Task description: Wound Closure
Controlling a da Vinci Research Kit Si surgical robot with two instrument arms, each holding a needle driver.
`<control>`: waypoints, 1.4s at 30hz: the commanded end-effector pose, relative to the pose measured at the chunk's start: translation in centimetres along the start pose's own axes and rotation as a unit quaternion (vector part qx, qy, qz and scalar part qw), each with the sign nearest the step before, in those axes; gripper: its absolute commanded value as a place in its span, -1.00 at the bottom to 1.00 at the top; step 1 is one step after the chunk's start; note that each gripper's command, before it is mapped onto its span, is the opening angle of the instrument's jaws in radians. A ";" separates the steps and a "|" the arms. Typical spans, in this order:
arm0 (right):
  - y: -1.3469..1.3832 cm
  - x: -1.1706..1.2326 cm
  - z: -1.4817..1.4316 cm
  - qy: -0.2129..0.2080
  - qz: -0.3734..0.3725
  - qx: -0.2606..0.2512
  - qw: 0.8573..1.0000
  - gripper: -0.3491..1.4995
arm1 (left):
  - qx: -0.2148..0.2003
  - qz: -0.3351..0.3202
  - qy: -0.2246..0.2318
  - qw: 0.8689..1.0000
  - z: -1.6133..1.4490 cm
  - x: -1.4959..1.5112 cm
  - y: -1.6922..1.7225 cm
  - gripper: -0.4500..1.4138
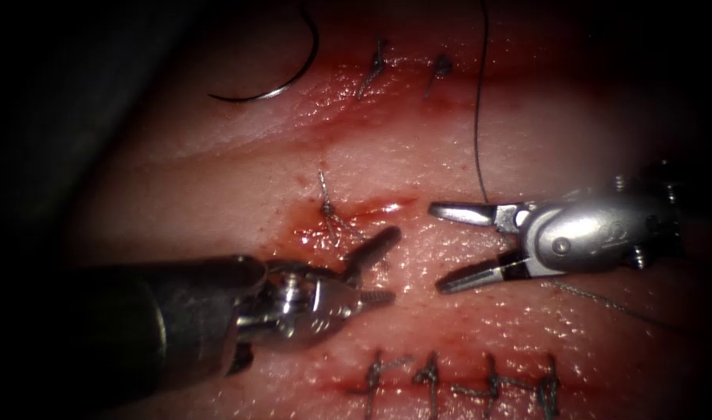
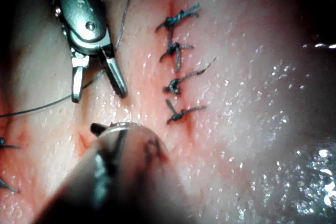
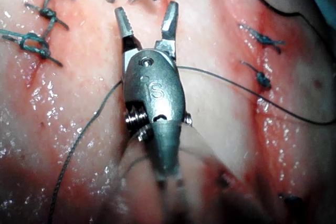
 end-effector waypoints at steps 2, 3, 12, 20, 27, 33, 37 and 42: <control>-0.04 -0.04 0.10 0.002 0.000 0.000 1.000 0.84 | 0.001 0.000 -0.003 1.000 0.09 0.00 0.01 0.04; -0.05 -0.03 0.10 0.001 0.000 0.000 1.000 0.82 | 0.001 0.000 -0.011 1.000 0.11 -0.04 0.00 -0.01; -0.06 -0.03 0.10 0.001 0.000 -0.001 1.000 0.78 | 0.002 0.000 -0.024 1.000 0.15 -0.12 -0.01 -0.59; -0.08 -0.05 0.12 0.002 -0.001 -0.004 1.000 0.75 | -0.006 -0.035 -0.023 0.999 0.08 -0.09 -0.01 -1.00; -0.10 -0.15 0.31 0.004 -0.004 -0.006 1.000 0.75 | -0.012 -0.056 -0.013 0.998 -0.16 -0.16 0.00 -1.00; -0.15 -0.21 0.65 0.015 -0.008 -0.001 1.000 0.82 | -0.010 -0.059 -0.009 0.998 -0.35 -0.11 -0.04 -1.00; -0.19 -0.20 0.86 0.025 -0.009 -0.003 1.000 0.82 | -0.007 -0.062 -0.007 0.998 -0.46 -0.04 -0.08 -1.00; -0.18 -0.14 1.05 0.041 -0.006 -0.008 0.999 0.82 | -0.002 -0.067 -0.006 0.998 -0.52 0.02 -0.14 -1.00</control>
